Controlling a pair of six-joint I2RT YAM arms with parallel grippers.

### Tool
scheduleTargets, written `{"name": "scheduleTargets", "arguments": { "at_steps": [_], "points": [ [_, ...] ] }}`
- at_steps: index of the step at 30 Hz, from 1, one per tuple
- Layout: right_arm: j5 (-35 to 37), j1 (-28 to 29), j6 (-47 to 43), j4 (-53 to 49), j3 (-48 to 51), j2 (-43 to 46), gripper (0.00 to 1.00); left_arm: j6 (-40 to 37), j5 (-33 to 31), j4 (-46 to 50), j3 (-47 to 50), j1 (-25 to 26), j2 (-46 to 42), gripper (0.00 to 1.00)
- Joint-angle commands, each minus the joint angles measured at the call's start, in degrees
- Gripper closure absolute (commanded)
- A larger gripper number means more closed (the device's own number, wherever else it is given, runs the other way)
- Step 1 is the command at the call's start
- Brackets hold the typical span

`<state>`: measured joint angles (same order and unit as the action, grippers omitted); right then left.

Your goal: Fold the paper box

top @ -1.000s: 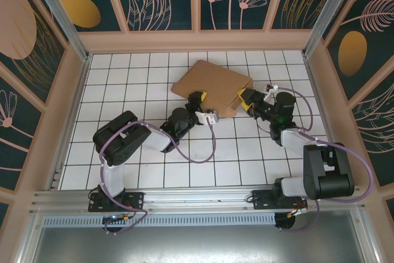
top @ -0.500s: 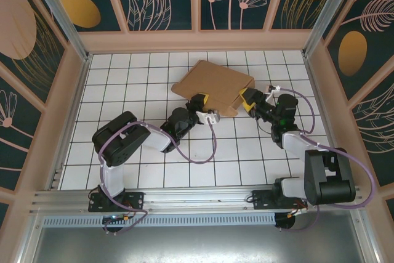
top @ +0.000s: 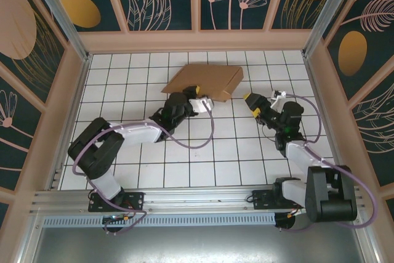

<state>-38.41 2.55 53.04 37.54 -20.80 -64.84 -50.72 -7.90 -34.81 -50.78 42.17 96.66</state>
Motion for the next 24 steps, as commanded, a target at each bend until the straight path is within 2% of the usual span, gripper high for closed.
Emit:
{"name": "scheduleTargets", "arguments": {
  "at_steps": [1, 7, 13, 17, 21, 24],
  "points": [
    [2.51, -0.69, -13.97, -3.61, -1.08, 4.88, 0.1, 3.23, 2.63, 19.7, -7.22, -2.23, -3.43, 0.76],
    [0.99, -0.43, -41.97, -15.48, -9.73, 7.89, 0.07, 5.21, 6.5, 39.94, -15.48, -3.85, -6.04, 0.76],
    [-6.75, -0.23, -73.64, -21.57, -13.75, 10.75, 0.01, 6.25, 11.64, 56.51, -26.0, -4.56, -4.06, 0.76],
    [-14.39, 0.58, -86.87, -28.24, -18.67, 9.17, 0.01, 5.73, 11.73, 64.67, -30.51, -4.78, -2.77, 0.75],
    [-11.92, 4.66, -101.77, -44.79, -28.71, 2.58, 0.01, 5.87, 12.86, 70.24, -33.45, -4.83, -1.75, 0.75],
    [-9.47, 7.9, -107.71, -52.5, -35.67, -3.26, 0.01, 5.92, 13.29, 72.24, -34.37, -4.82, -1.72, 0.75]
  ]
}}
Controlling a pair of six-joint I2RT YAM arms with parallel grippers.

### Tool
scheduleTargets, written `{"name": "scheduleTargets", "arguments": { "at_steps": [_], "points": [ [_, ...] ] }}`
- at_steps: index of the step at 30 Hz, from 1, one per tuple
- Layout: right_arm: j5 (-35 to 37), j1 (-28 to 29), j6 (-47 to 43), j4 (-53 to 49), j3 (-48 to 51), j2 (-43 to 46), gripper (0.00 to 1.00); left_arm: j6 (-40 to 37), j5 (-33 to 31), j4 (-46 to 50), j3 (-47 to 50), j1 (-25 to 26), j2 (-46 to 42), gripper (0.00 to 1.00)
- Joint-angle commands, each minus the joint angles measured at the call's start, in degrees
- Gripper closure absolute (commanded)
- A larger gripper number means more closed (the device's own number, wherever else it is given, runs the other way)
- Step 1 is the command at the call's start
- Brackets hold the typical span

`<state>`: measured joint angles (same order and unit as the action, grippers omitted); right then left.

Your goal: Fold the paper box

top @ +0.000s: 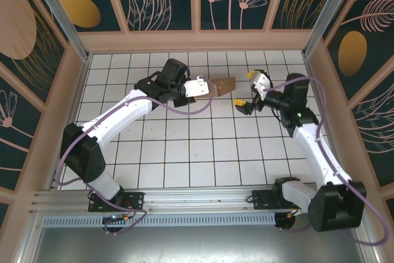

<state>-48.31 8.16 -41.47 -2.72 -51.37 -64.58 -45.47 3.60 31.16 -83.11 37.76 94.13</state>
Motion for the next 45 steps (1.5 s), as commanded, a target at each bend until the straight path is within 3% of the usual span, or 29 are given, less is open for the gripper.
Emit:
{"name": "scheduleTargets", "arguments": {
  "at_steps": [1, 6, 15, 20, 27, 38, 43, 45],
  "points": [
    [1.16, 3.49, -14.72, -13.97, -6.97, -5.13, 0.01, 0.65, 2.13, 6.56, -2.15, -0.34, 0.8, 0.75],
    [4.48, 9.48, -21.45, -22.99, -17.26, -14.17, 0.01, 0.58, 5.09, 8.05, -3.77, -0.38, 0.64, 0.75],
    [3.94, 12.69, -24.8, -29.16, -22.86, -21.78, 0.02, 0.1, 4.26, 9.36, -4.77, -0.45, 1.97, 0.75],
    [3.68, 13.16, -25.47, -29.81, -22.49, -21.32, 0.03, -0.09, 4.51, 9.66, -5.87, -0.76, 2.89, 0.75],
    [1.63, 10.98, -24.37, -27.84, -17.04, -14.23, 0.01, -0.33, 4.36, 8.97, -4.61, -1.72, 3.63, 0.74],
    [5.16, 13.71, -21.06, -24.96, -18.67, -18.6, 0.02, -0.82, 6.38, 8.62, -6.35, -1.7, 5.75, 0.73],
    [6.99, 14.14, -21.28, -25.72, -20.54, -21.24, 0.09, -0.76, 6.86, 8.53, -6.45, -1.7, 5.98, 0.73],
    [7.67, 14.08, -21.17, -25.17, -20.48, -21.54, 0.21, -0.58, 7.34, 8.84, -6.69, -1.71, 5.98, 0.73]
  ]
}}
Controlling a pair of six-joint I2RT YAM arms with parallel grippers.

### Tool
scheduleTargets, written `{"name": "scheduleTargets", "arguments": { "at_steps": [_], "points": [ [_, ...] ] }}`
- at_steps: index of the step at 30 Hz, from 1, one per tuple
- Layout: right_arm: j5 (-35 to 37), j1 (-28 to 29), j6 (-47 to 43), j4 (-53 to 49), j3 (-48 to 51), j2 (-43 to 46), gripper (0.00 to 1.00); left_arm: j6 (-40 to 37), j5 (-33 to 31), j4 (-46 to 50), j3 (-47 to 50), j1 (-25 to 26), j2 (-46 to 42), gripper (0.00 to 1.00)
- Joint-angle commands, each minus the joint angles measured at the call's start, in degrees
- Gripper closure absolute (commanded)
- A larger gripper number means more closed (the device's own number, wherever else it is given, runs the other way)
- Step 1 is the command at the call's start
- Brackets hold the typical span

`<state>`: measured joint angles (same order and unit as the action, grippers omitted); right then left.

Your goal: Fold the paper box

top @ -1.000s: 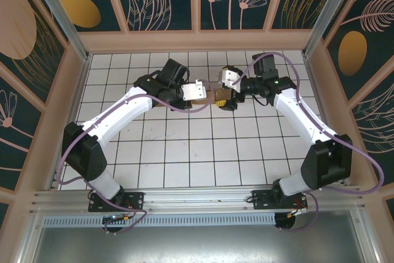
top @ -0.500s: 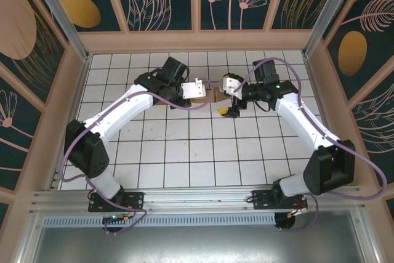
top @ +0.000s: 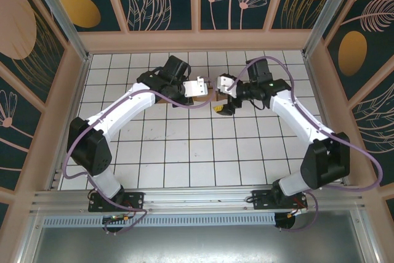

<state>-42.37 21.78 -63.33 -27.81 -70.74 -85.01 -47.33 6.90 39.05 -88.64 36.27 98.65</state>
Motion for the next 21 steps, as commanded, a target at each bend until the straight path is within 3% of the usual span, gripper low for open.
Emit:
{"name": "scheduleTargets", "arguments": {
  "at_steps": [1, 4, 6, 14, 19, 21],
  "points": [
    [1.85, 0.49, 0.74, 0.07, -1.15, -1.2, 0.24, 1.19, 4.66, 1.12, -1.29, -0.24, 1.46, 0.73],
    [1.96, 0.37, 0.46, 1.12, -0.8, -1.37, 0.28, 1.3, 6.78, 1.36, -1.75, -0.24, 0.92, 0.73],
    [1.69, 0.39, 0.33, 1.44, -0.8, -1.68, 0.39, 1.33, 6.92, 1.35, -1.98, -0.22, 0.67, 0.73],
    [1.48, -0.9, -0.63, 0.37, -1.37, -2.53, 0.51, 0.17, 8.45, 0.52, -1.1, -0.24, -0.06, 0.7],
    [-2.13, -2.86, -0.18, 1.66, -0.25, -2.5, 0.54, 0.59, 7.24, -1.75, 0.21, -0.24, -0.12, 0.54],
    [-3.31, -3.35, -0.15, 1.52, -0.04, -2.85, 0.55, 0.51, 8.18, -3.55, 1.18, -0.24, -0.92, 0.43]
  ]
}}
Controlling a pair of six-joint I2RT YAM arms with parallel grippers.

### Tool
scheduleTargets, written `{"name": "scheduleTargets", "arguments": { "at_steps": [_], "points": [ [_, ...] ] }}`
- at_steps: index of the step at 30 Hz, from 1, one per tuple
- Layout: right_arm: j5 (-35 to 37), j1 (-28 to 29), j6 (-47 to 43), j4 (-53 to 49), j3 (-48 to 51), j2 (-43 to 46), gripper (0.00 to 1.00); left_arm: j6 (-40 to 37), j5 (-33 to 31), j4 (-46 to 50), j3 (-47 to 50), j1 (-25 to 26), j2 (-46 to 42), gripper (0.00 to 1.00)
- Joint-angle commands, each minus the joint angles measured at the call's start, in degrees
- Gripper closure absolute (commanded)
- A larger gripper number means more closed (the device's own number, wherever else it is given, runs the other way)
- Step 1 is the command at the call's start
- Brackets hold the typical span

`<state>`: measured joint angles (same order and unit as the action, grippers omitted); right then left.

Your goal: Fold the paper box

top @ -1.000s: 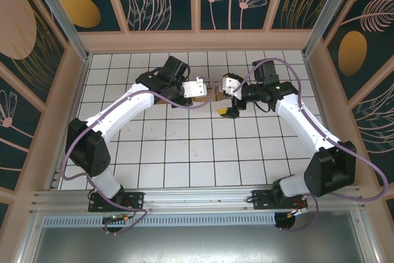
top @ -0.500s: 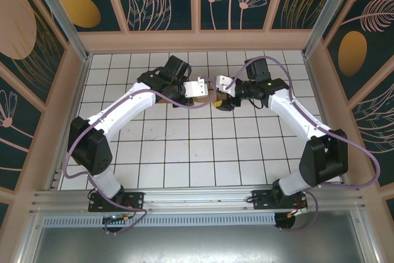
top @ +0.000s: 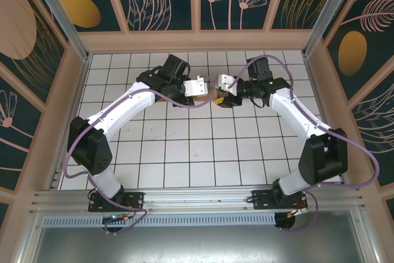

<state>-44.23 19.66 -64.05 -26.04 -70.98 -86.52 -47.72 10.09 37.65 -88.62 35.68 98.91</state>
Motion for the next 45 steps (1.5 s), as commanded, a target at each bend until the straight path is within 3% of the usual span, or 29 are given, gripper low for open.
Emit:
{"name": "scheduleTargets", "arguments": {
  "at_steps": [1, 6, 10, 13, 19, 21, 25, 29, 32, 35, 44, 45],
  "points": [
    [-1.78, -1.5, 0.67, -0.49, 0.19, -1.56, 0.55, 0.81, 5.39, -3.23, 1.65, 0.35, -2.42, 0.42],
    [-3.96, -3.18, 1.46, -0.37, 0.62, -2.07, 0.55, 3.57, 6.5, -14.31, 6.66, 0.32, -7.93, 0.13],
    [-8.76, -5.61, 3.37, 1.51, 1.91, -2.05, 0.55, 14.38, 7.57, -26.52, 8.84, -1.01, -12.95, 0.02],
    [-12.77, -7.13, 4.84, 3.96, 3.54, -1.98, 0.55, 26.22, 5.49, -34.34, 10.6, -4.8, -15.51, 0.01],
    [-18.89, -9.22, 9.29, 9.31, 6.8, -1.8, 0.56, 53.87, 4.46, -50.0, 21.58, -18.04, -23.72, 0.01],
    [-20.83, -9.7, 11.44, 12.13, 8.14, -1.31, 0.56, 61.33, 6.6, -53.91, 25.84, -21.92, -26.38, 0.01],
    [-25.0, -10.63, 14.54, 16.68, 10.35, -0.26, 0.56, 68.16, 9.79, -51.51, 30.08, -26.04, -27.09, 0.01],
    [-27.45, -11.31, 18.09, 21.0, 12.36, 0.06, 0.56, 76.89, 20.92, -53.39, 36.88, -31.58, -25.4, 0.01],
    [-27.84, -11.22, 20.2, 21.99, 13.1, -0.05, 0.55, 78.29, 25.91, -54.98, 41.2, -33.31, -25.85, 0.01],
    [-28.25, -11.22, 21.77, 22.89, 14.36, 0.39, 0.55, 76.16, 34.96, -55.63, 42.65, -33.31, -24.07, 0.04],
    [-28.69, -11.02, 22.96, 20.37, 14.57, -0.03, 0.57, 72.26, 40.58, -53.47, 41.7, -33.25, -15.71, 0.18],
    [-28.72, -10.83, 23.16, 20.48, 14.62, -0.21, 0.57, 72.33, 40.53, -52.98, 41.49, -33.22, -14.61, 0.23]
  ]
}}
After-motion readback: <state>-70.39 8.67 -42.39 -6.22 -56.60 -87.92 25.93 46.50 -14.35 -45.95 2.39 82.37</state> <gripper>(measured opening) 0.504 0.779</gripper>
